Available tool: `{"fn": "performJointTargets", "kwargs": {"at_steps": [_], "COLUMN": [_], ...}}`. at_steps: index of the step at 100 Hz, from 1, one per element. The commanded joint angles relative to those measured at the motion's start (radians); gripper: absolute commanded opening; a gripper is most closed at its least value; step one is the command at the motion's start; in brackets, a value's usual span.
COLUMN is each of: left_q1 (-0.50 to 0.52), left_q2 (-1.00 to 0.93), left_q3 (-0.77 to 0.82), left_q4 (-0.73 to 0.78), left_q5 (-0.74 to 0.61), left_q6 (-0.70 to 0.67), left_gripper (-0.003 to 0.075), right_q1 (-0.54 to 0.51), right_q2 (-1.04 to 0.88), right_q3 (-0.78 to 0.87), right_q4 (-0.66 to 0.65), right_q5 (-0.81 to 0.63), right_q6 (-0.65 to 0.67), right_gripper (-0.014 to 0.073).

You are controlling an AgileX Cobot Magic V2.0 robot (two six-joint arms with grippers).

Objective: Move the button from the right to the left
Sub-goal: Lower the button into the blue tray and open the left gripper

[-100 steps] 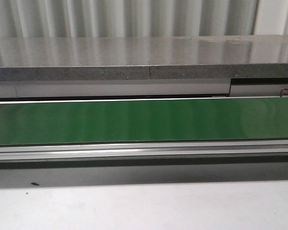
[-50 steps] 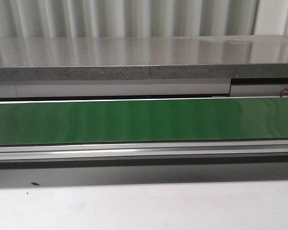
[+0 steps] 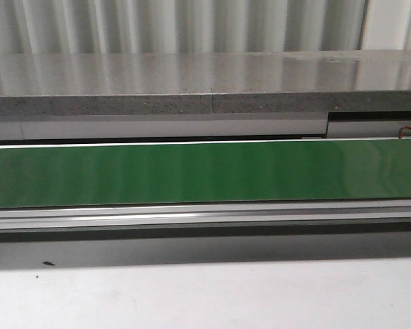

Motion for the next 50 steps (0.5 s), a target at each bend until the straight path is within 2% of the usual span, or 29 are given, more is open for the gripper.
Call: {"fn": "performJointTargets", "kwargs": {"at_steps": [1,25,31,44,50], "left_q1": [0.001,-0.001,-0.008,-0.044,-0.069], "left_q2": [-0.055,-0.082,-0.107,-0.192,-0.224], "left_q3": [-0.024,-0.092,-0.098,-0.098,-0.098], "left_q4": [-0.003,-0.008,-0.008,-0.006,-0.006], "left_q5": [0.003,0.005,-0.015,-0.089,-0.115], "left_q6": [0.004,-0.05,-0.067,-0.169,-0.239], "left_gripper": [0.0516,0.0495,0.045,0.0254,0.0194], "right_q1": [0.002,0.002,0.002,0.002,0.002], "right_q2": [0.01,0.01,0.01,0.01,0.01], "right_q3": [-0.027,-0.027,-0.027,-0.027,-0.027], "right_q4": [-0.001,-0.001,-0.001,-0.001,-0.001], "right_q5": [-0.083,-0.083,-0.083,-0.083,-0.083], "right_q6": [-0.009,-0.009,-0.009,-0.009,-0.009], "right_gripper": [-0.0067,-0.0067,-0.0067,-0.0067,-0.0067]}}
